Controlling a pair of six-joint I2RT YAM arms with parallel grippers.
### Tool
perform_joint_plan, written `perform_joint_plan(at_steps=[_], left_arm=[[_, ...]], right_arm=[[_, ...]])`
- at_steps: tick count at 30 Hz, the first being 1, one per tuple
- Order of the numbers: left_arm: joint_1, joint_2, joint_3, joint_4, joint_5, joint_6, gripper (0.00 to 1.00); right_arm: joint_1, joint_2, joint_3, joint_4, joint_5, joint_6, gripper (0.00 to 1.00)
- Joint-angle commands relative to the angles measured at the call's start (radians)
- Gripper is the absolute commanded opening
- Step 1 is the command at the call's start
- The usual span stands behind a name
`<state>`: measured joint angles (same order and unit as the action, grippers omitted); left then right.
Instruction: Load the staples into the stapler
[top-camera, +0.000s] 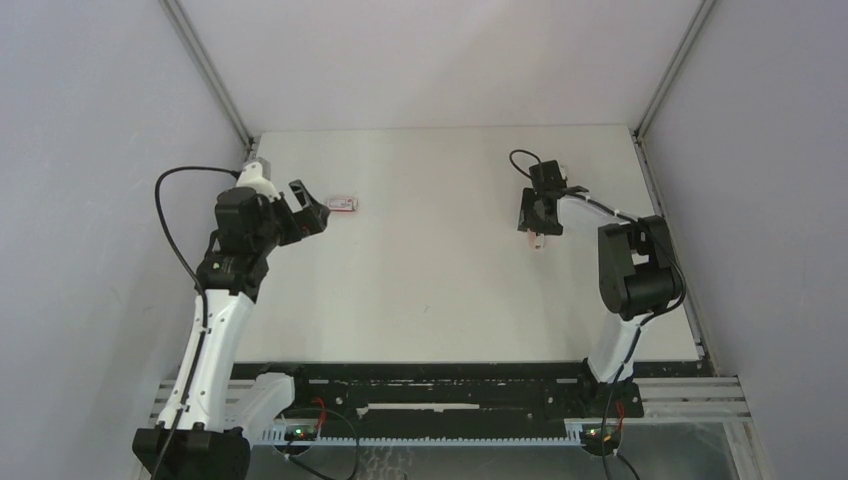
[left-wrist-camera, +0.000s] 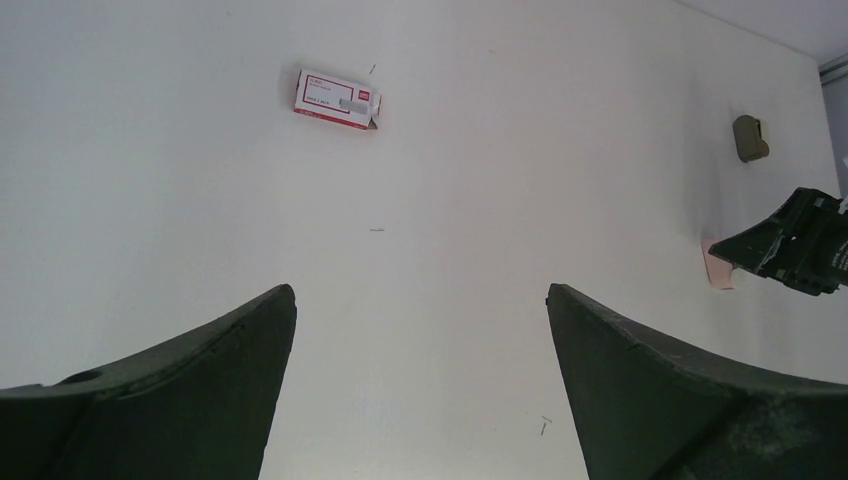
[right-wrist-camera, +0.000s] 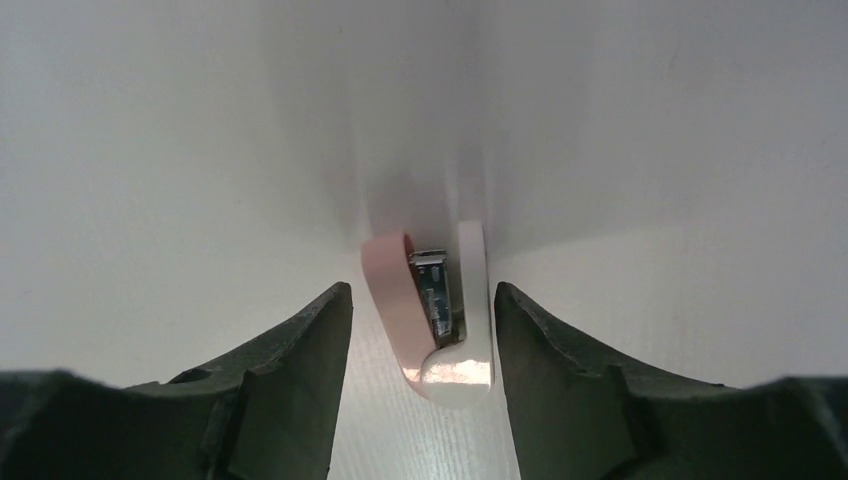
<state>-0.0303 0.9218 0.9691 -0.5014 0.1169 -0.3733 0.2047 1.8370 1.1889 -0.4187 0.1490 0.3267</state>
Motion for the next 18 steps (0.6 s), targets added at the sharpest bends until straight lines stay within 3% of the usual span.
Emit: perform_joint_plan(at_steps=[1,6,11,14,18], left_arm=[[0.005,-0.02,-0.024,0.034,0.003,0.015,1.0],[0.005,-0.034,-0.044,0.04,0.014,0.003,1.0],[-0.007,-0.05,-0.048,0.046,0.002,-0.004,1.0],[-0.076,-0.071,-0.055,0.053,-0.06,-0.021,1.0],[-0.263,-0.081,-0.118,0.151,-0.134,-0.082,1.0]], right_arm=[[0.004,0.017,0.059,-0.031,0.059,-0.015,0.52],[0.005,0.034,0.077,-0.051,0.057,-0.021,0.49],[0.007,0.023,0.078,-0.056,0.042,-0.016,0.21],[0.012,-0.018,0.066,-0.051,0.018,-0.006,0.02],[0.025,-0.118,0.025,-0.044,-0.05,0.02,0.0]])
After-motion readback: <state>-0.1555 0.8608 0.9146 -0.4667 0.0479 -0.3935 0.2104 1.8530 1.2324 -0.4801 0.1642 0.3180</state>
